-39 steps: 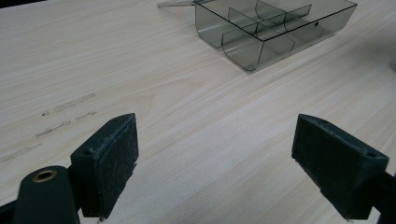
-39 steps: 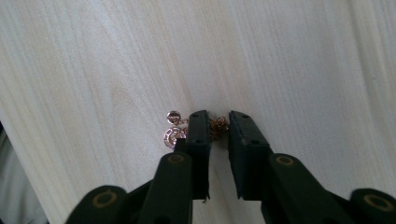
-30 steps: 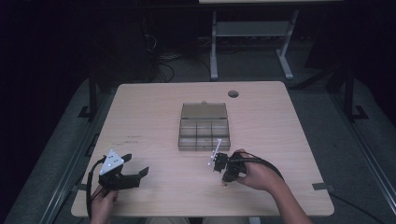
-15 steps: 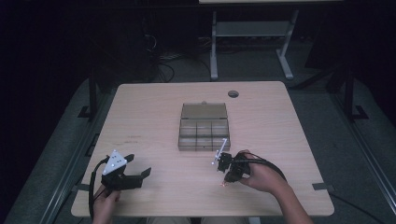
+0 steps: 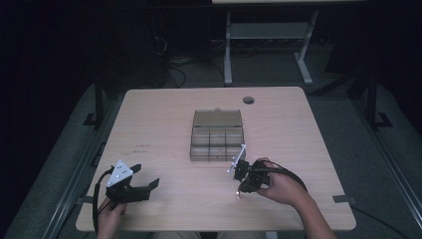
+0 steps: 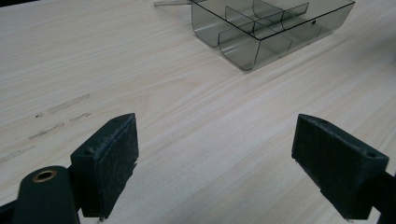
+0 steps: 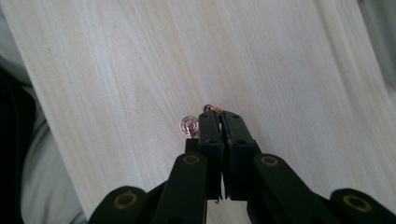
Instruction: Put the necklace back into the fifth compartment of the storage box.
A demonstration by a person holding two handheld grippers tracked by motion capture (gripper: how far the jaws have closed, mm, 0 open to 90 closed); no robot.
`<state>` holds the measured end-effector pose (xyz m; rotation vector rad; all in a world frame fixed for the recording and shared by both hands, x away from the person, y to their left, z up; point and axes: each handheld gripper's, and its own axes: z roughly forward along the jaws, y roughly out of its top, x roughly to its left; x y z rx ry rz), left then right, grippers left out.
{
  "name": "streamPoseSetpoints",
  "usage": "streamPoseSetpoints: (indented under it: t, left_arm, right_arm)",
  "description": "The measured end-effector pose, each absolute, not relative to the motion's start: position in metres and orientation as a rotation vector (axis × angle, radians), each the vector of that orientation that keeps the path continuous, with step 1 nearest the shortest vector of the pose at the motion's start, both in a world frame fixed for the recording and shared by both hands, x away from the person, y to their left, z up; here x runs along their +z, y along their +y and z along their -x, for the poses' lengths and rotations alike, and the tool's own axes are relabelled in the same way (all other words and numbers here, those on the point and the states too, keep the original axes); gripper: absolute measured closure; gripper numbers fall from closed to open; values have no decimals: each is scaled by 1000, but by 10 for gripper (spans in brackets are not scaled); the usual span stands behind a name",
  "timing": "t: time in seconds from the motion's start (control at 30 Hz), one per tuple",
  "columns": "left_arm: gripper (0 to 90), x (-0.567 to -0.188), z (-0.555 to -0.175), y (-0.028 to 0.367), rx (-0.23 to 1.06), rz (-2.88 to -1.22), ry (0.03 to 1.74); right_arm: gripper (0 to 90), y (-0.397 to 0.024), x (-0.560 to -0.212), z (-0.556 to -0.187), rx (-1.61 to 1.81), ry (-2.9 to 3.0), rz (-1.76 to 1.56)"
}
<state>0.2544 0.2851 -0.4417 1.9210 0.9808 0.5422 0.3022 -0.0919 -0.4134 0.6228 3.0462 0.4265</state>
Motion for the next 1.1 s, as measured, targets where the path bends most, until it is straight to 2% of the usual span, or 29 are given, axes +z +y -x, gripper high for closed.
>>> streamPoseSetpoints:
  t: [0.53,1.1]
  left_arm:
    - [143,-441,-255,288,542,-1913,990]
    - [143,-441,-256,289,544,-1919,990]
  right_arm:
    - [873,-92,-376,-297,447,3000,-569]
    - [872,-85,-350,-318,431,3001,-576]
